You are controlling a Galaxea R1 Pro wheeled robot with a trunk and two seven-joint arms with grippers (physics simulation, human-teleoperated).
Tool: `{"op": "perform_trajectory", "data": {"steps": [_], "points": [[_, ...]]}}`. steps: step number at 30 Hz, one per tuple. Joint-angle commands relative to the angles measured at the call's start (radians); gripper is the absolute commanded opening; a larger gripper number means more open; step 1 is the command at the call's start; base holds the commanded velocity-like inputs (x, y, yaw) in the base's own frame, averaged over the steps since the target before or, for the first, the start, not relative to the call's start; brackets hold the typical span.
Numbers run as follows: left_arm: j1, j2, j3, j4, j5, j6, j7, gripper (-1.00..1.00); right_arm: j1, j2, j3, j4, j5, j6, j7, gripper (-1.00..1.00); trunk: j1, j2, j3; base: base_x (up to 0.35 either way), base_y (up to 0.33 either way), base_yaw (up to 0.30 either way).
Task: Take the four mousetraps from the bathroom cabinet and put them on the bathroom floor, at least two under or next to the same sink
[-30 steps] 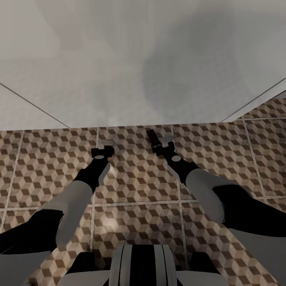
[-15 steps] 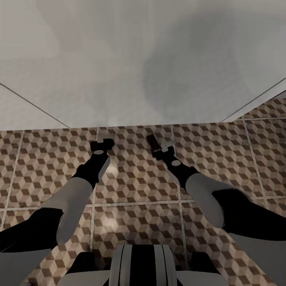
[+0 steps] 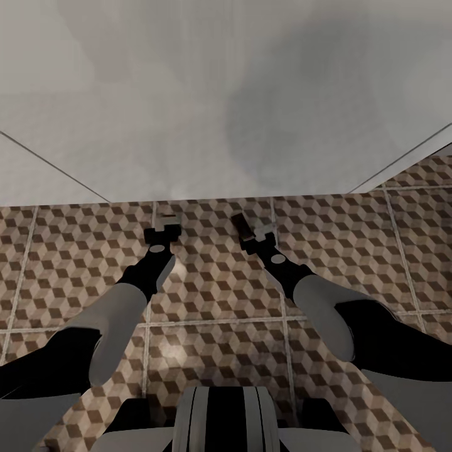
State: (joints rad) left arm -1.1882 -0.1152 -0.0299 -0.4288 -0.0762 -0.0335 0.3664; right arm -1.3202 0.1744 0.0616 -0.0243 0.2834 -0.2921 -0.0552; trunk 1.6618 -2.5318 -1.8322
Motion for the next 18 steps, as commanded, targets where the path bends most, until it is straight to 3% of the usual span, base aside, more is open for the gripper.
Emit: {"op": "perform_trajectory", "data": {"steps": [1, 18], "points": [[-0.001, 0.0, -0.004, 0.004, -0.01, -0.001, 0.009, -1.0, -0.001, 0.0, 0.006, 0.001, 0.0, -0.002, -0.003, -1.0, 0.0, 0.0, 0.0, 0.0, 0.0, 0.0], [-0.001, -0.002, -0.007, 0.016, -0.007, -0.044, 0.009, -1.0, -0.001, 0.0, 0.005, -0.011, 0.002, -0.032, 0.0, -1.0, 0.0, 0.0, 0.0, 0.0, 0.0, 0.0]]}}
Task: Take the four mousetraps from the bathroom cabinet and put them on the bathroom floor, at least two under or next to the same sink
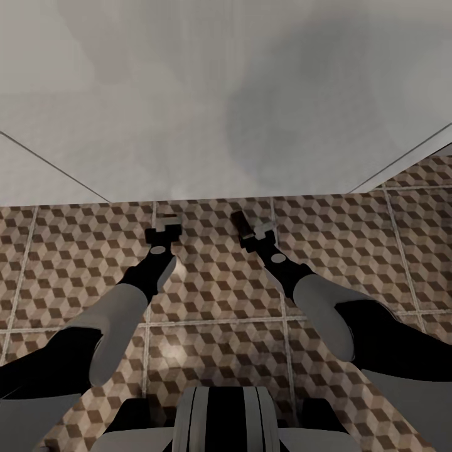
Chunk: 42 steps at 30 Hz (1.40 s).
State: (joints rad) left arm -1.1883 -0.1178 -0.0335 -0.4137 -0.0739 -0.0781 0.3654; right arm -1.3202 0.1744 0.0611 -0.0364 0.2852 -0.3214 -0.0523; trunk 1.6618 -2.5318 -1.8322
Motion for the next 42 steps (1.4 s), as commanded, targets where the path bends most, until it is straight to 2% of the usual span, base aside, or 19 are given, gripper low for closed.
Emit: {"op": "perform_trajectory", "data": {"steps": [1, 7, 18, 42], "points": [[-0.001, -0.002, -0.004, 0.001, -0.009, 0.0, 0.01, -1.0, -0.001, 0.0, 0.006, -0.002, 0.0, -0.003, -0.003, -1.0, 0.0, 0.0, 0.0, 0.0, 0.0, 0.0], [-0.001, -0.009, -0.004, 0.0, -0.008, -0.002, 0.009, -1.0, -0.001, 0.0, 0.008, -0.008, 0.0, -0.004, -0.004, -1.0, 0.0, 0.0, 0.0, 0.0, 0.0, 0.0], [-0.001, -0.004, -0.006, -0.002, -0.009, -0.024, 0.009, -1.0, -0.001, 0.0, 0.008, -0.01, 0.0, -0.005, -0.005, -1.0, 0.0, 0.0, 0.0, 0.0, 0.0, 0.0], [-0.001, -0.002, -0.006, 0.0, -0.009, -0.028, 0.009, -1.0, -0.001, 0.0, 0.008, -0.009, 0.002, -0.005, -0.005, -1.0, 0.0, 0.0, 0.0, 0.02, 0.008, 0.0]]}}
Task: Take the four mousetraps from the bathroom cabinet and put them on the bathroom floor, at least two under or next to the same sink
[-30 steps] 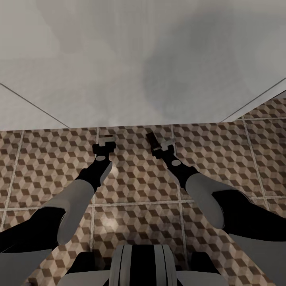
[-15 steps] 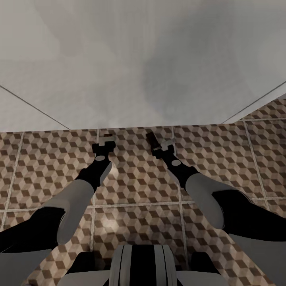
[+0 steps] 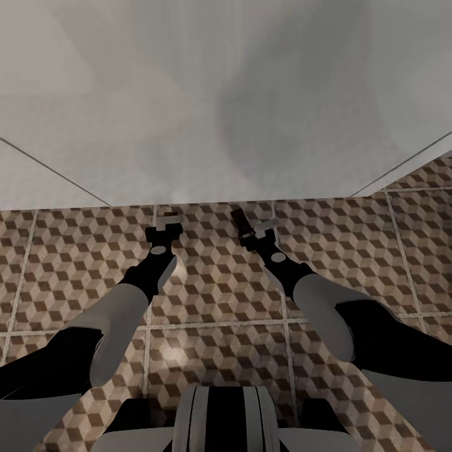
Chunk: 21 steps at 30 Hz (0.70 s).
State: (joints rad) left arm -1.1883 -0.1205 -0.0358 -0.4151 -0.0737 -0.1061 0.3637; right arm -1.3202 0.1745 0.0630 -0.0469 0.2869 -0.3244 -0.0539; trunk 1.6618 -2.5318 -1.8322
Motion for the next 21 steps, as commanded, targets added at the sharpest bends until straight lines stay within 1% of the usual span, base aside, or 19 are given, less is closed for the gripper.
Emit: {"op": "perform_trajectory", "data": {"steps": [1, 21], "points": [[-0.001, 0.0, -0.004, 0.001, -0.009, 0.0, 0.011, -1.0, -0.001, 0.0, 0.006, 0.001, 0.0, -0.002, -0.003, -1.0, 0.0, 0.0, 0.0, 0.0, 0.0, 0.0], [-0.001, 0.001, -0.004, 0.002, -0.008, 0.0, 0.011, -1.0, -0.001, 0.0, 0.006, 0.002, 0.0, -0.002, -0.003, -1.0, 0.0, 0.0, 0.0, 0.0, 0.0, 0.0]]}}
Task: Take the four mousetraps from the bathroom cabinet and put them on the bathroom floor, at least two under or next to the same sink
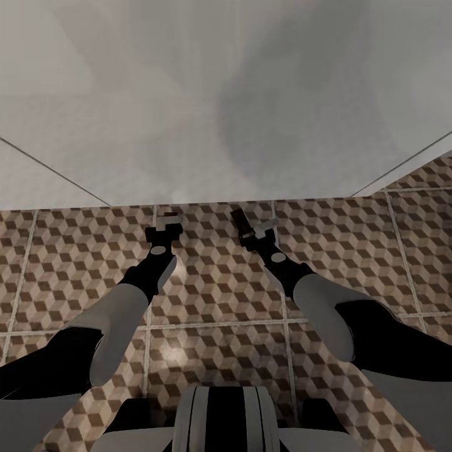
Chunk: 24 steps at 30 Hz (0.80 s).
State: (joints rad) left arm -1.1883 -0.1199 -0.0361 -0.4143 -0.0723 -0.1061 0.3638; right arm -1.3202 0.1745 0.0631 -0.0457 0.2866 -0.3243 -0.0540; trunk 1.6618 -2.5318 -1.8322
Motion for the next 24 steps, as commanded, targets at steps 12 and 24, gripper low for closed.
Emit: {"op": "perform_trajectory", "data": {"steps": [12, 24], "points": [[0.001, 0.0, -0.004, 0.002, -0.008, 0.0, 0.011, -1.0, -0.001, 0.0, 0.006, 0.002, 0.0, -0.002, -0.003, -1.0, 0.0, 0.0, 0.0, 0.0, 0.0, 0.0], [0.002, 0.0, -0.004, 0.002, -0.006, 0.0, 0.011, -1.0, -0.001, 0.0, 0.006, 0.004, -0.001, -0.002, -0.003, -1.0, 0.0, 0.0, 0.0, 0.047, 0.0, 0.0]]}}
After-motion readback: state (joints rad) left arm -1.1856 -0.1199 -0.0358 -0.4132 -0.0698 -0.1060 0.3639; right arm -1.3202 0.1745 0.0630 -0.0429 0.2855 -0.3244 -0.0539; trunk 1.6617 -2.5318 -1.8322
